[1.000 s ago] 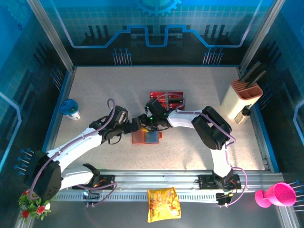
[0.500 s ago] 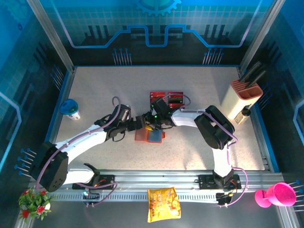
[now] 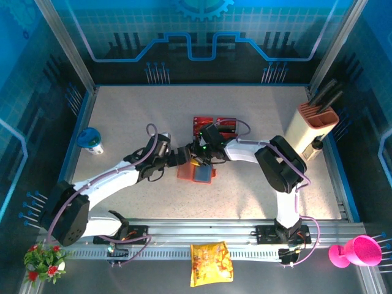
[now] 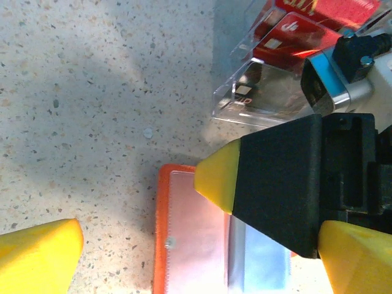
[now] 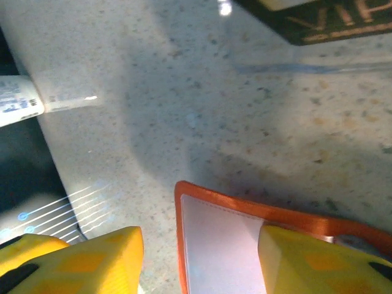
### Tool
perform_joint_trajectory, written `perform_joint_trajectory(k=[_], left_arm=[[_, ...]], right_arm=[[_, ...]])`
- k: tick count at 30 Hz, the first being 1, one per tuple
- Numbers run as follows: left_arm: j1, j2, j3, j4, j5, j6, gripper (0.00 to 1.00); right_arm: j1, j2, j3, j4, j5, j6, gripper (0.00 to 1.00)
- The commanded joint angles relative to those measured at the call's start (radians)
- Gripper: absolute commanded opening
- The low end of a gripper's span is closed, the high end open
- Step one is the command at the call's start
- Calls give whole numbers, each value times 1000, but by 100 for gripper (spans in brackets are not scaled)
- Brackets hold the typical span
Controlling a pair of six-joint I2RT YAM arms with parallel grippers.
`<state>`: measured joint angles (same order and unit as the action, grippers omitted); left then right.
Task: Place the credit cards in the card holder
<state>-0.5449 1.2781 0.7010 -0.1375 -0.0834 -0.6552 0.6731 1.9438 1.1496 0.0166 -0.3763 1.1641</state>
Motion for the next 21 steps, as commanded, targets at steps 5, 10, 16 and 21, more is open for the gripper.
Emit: perform_joint_trajectory(k=[5, 10, 16, 21], left_arm=[[-27, -163, -27, -73, 4, -38, 99], [-24, -150, 0, -82, 7, -37, 99], [-24, -36, 44, -104, 33, -12, 99], [-24, 83, 94, -124, 56, 22, 99]], right_arm=[[-26, -111, 19, 56, -54, 14, 53], [-73, -169, 31, -22, -34, -44, 53], [-186, -203, 133, -294, -1, -260, 53], [-245, -151, 307, -573, 71, -541, 52]])
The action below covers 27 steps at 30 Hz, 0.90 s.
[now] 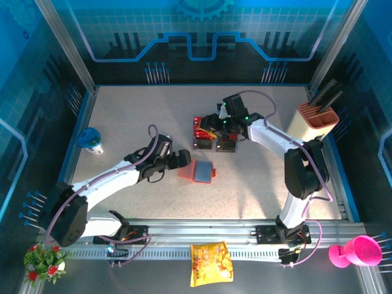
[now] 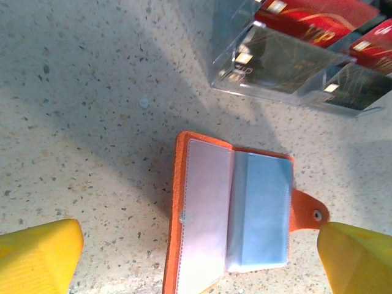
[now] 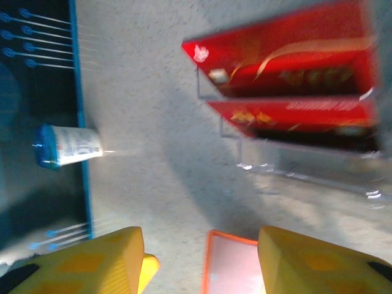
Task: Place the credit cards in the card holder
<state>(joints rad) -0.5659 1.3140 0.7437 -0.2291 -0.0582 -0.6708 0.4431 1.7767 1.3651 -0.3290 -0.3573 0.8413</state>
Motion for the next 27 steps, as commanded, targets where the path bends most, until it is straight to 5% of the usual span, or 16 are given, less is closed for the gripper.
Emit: perform_joint_trajectory(k=[1, 14, 27], left_arm=[[-3, 70, 63, -36, 35, 46, 99], [-5, 191, 76, -101, -2, 89, 99], [-3, 235, 55, -109, -22, 86, 99]], right_arm=[[-18, 34, 127, -273, 72, -277, 52], [80, 252, 490, -596, 242, -736, 45], [196, 375, 580, -667, 481, -934, 35]])
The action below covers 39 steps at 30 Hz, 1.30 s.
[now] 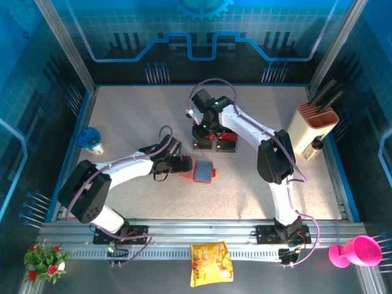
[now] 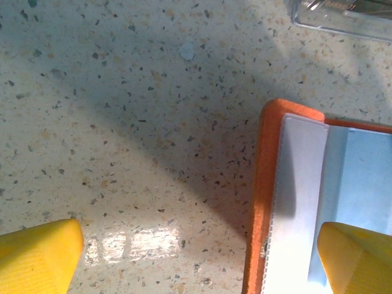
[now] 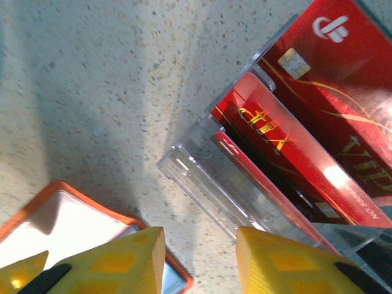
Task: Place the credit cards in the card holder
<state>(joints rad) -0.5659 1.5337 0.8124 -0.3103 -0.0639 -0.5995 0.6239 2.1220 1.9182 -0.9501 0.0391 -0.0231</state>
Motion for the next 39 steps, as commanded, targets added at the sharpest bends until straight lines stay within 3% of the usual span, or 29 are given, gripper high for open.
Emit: perform_joint_trajectory(k=[1, 21, 39], left_arm=[[-5, 18, -14, -25, -16, 14, 99], [-4, 28, -18, -24, -4, 9, 99], [-6, 22, -31, -14, -3, -2, 99]], right_arm=[[20, 35, 28, -44, 100, -78, 35], [65, 144, 80, -22, 220, -131, 30], [98, 104, -13, 7, 246, -166, 22]])
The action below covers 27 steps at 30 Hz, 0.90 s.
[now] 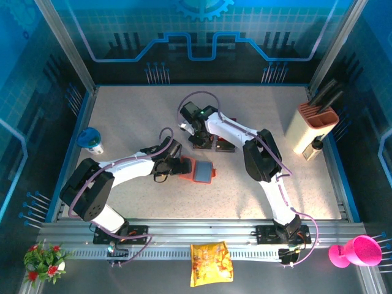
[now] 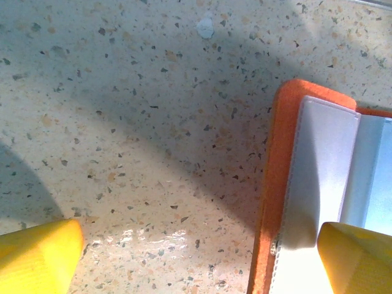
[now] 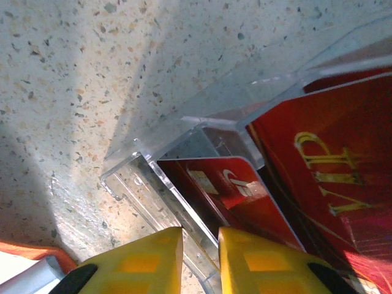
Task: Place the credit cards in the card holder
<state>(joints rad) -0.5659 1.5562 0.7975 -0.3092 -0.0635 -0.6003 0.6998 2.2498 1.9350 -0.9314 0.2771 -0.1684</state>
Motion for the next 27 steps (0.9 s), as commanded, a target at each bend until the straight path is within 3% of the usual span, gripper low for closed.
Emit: perform_joint_trajectory(k=[1, 16, 27], left_arm=[[-5, -1, -17, -14, -2, -1, 99], [-8, -5, -22, -11, 0, -4, 99], [-11, -8, -21, -11, 6, -3, 99]], right_arm=[[24, -28, -38, -8, 11, -20, 21], [23, -59, -27, -4, 48, -41, 18], [24, -127, -67, 54, 27, -94, 2]])
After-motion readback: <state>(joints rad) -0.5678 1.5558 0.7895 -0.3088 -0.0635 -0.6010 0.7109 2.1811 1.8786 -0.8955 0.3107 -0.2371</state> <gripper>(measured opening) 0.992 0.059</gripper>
